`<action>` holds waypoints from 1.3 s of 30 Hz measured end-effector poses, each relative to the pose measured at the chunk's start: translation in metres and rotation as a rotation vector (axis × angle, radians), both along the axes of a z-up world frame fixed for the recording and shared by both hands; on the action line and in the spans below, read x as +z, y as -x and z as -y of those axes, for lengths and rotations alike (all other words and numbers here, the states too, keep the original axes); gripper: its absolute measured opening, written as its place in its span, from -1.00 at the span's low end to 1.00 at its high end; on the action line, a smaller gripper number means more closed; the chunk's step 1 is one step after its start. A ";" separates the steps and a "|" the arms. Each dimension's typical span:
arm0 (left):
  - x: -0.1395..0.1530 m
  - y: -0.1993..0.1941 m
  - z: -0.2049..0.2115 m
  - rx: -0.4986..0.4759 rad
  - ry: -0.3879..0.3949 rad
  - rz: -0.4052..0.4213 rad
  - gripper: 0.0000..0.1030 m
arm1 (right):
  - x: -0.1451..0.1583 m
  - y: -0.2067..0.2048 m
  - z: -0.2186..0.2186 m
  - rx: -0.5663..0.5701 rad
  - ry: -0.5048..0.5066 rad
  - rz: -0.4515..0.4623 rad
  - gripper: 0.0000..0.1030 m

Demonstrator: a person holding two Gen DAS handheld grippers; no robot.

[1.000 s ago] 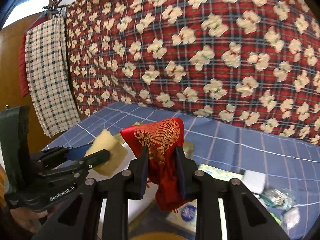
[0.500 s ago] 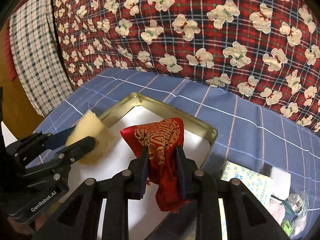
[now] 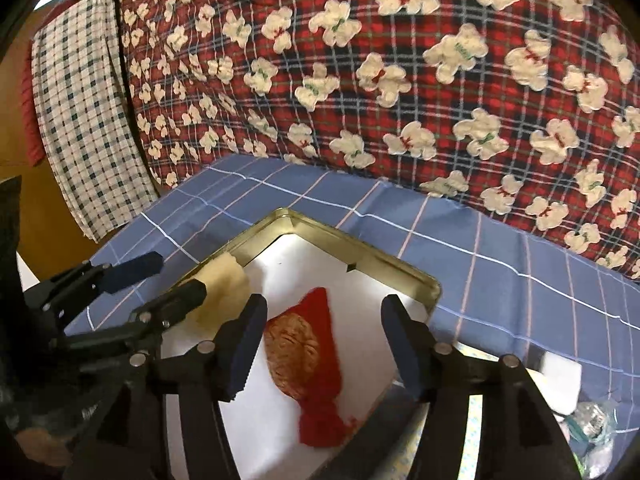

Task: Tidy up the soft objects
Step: 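Lower the sponge and pouch into the tray and open both grippers, then grasp the pink-and-white knitted sock with the right gripper and lift it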

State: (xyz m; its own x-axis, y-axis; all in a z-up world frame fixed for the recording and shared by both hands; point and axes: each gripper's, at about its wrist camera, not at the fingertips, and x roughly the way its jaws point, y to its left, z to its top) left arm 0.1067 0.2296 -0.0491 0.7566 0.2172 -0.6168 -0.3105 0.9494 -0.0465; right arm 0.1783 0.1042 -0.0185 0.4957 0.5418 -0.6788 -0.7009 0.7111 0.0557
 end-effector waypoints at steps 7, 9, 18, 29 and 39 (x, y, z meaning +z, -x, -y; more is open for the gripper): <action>0.005 0.022 0.011 -0.001 0.036 0.073 0.46 | 0.022 0.022 0.050 -0.007 -0.065 0.033 0.22; 0.005 0.027 0.021 -0.018 0.042 0.083 0.47 | 0.031 0.030 0.071 -0.014 -0.085 0.050 0.23; 0.004 0.060 0.086 -0.111 0.013 0.154 0.64 | 0.044 0.063 0.194 -0.179 -0.132 0.170 0.50; -0.009 0.072 0.147 -0.191 0.008 0.151 0.65 | -0.029 0.088 0.303 -0.406 -0.163 0.040 0.50; -0.013 0.069 0.180 -0.232 -0.006 0.138 0.66 | -0.080 0.102 0.295 -0.365 -0.232 -0.139 0.50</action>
State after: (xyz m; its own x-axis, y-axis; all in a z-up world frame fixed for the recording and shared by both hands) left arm 0.0375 0.0496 -0.0617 0.8633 0.0313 -0.5037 -0.0755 0.9949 -0.0676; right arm 0.0759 -0.1904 -0.0983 0.5955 0.4937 -0.6338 -0.3811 0.8681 0.3181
